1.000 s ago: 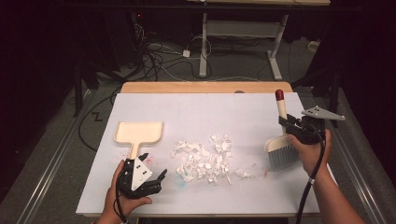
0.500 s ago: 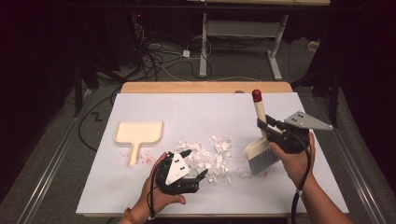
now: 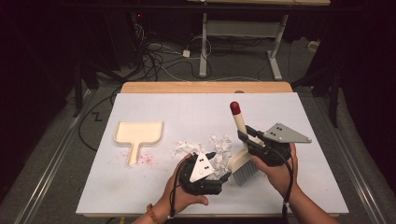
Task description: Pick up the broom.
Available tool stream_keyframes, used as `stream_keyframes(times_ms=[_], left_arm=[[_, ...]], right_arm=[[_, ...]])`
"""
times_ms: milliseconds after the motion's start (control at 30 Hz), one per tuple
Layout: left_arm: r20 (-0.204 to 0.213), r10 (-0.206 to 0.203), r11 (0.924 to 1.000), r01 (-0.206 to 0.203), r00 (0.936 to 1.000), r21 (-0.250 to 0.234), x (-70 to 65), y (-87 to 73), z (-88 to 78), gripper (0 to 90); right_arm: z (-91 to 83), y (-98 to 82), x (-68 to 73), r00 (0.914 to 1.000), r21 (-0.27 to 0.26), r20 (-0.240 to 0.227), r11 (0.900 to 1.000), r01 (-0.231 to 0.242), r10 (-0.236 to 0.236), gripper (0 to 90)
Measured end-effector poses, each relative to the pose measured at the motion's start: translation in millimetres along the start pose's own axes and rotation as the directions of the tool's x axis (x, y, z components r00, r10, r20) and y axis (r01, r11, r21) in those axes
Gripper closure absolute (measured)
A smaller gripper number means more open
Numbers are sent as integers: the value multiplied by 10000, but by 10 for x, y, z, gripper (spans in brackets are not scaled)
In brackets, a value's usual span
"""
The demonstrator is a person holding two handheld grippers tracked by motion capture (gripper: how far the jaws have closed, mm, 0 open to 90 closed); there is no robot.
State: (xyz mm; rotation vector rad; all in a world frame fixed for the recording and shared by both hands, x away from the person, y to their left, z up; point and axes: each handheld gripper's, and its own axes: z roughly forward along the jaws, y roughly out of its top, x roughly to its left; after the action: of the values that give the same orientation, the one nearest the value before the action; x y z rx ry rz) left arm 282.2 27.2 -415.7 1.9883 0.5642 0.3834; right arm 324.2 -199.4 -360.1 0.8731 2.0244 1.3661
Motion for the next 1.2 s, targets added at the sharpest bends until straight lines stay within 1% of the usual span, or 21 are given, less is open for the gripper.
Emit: stream_keyframes(times_ms=[67,100,133,167,200,267,367,433,500,567,633,733,800,867,900,933,967,1000,1033,1133,1200], left_arm=[[-35,-121,9999,121,9999,-25,-26,31,61,276],[157,-195,9998,196,9997,-86,-32,43,86,275],[378,-265,9995,271,9989,-142,-40,51,110,277],[360,-223,9997,227,9991,-121,-56,60,130,290],[349,-169,9998,174,9992,-129,-70,66,145,317],[454,-179,9998,184,9988,-111,-66,67,159,383],[673,-231,9996,239,9975,-114,-17,52,138,518],[858,-350,9994,355,9957,-53,33,45,104,546],[1017,-361,9993,364,9942,-6,98,33,56,581],[1035,-291,9996,292,9942,12,141,25,-2,604],[1177,-178,9998,166,9929,109,188,22,-67,623],[1502,287,9990,-335,9882,299,227,8,-164,648],[1768,490,9971,-586,9830,494,247,-10,-217,651],[1933,749,9940,-888,9783,644,261,-33,-260,651],[2096,851,9919,-1027,9741,748,268,-43,-279,651],[2210,1013,9892,-1218,9700,816,273,-53,-299,651],[2340,1158,9866,-1391,9653,857,276,-62,-313,651],[2502,1258,9844,-1521,9600,885,279,-70,-323,651],[2732,1268,9840,-1557,9536,868,280,-75,-322,651],[3161,1504,9774,-1888,9367,946,259,-65,-293,651],[3426,1678,9726,-2119,9244,955,227,-60,-269,651]], right_arm=[[-5,2,73,10000,-185,23,9998,86,-86,711],[3,11,105,9997,-103,-193,9998,147,-149,711],[4,12,137,9997,-146,-223,9998,129,-133,711],[5,13,168,9996,-236,-226,9996,153,-159,711],[11,18,198,9991,-215,-288,9993,291,-297,711],[5,20,248,9990,-334,-328,9990,307,-318,711],[-24,30,298,9979,-391,-509,9985,390,-410,711],[-51,43,323,9970,-451,-540,9975,538,-562,709],[-86,50,327,9974,-574,-537,9974,446,-477,706],[-114,57,319,9955,-725,-759,9961,504,-559,699],[-148,64,309,9914,-816,-1069,9945,663,-749,685],[-211,61,256,9774,-1040,-1777,9898,971,-1146,608],[-231,43,210,9600,-921,-2365,9871,1313,-1498,537],[-229,10,163,9283,-726,-3191,9815,1771,-1911,502],[-222,-11,145,9182,-533,-3343,9770,2064,-2122,463],[-214,-40,125,8990,-383,-3745,9725,2298,-2272,457],[-200,-74,109,8799,-170,-4097,9664,2566,-2408,452],[-186,-111,101,8648,45,-4331,9589,2839,-2540,430],[-172,-152,99,8441,235,-4712,9530,3019,-2558,424],[-98,-265,129,7968,846,-5360,9214,3793,-2788,406],[-34,-316,163,7751,1148,-5670,9051,4095,-2788,415]])
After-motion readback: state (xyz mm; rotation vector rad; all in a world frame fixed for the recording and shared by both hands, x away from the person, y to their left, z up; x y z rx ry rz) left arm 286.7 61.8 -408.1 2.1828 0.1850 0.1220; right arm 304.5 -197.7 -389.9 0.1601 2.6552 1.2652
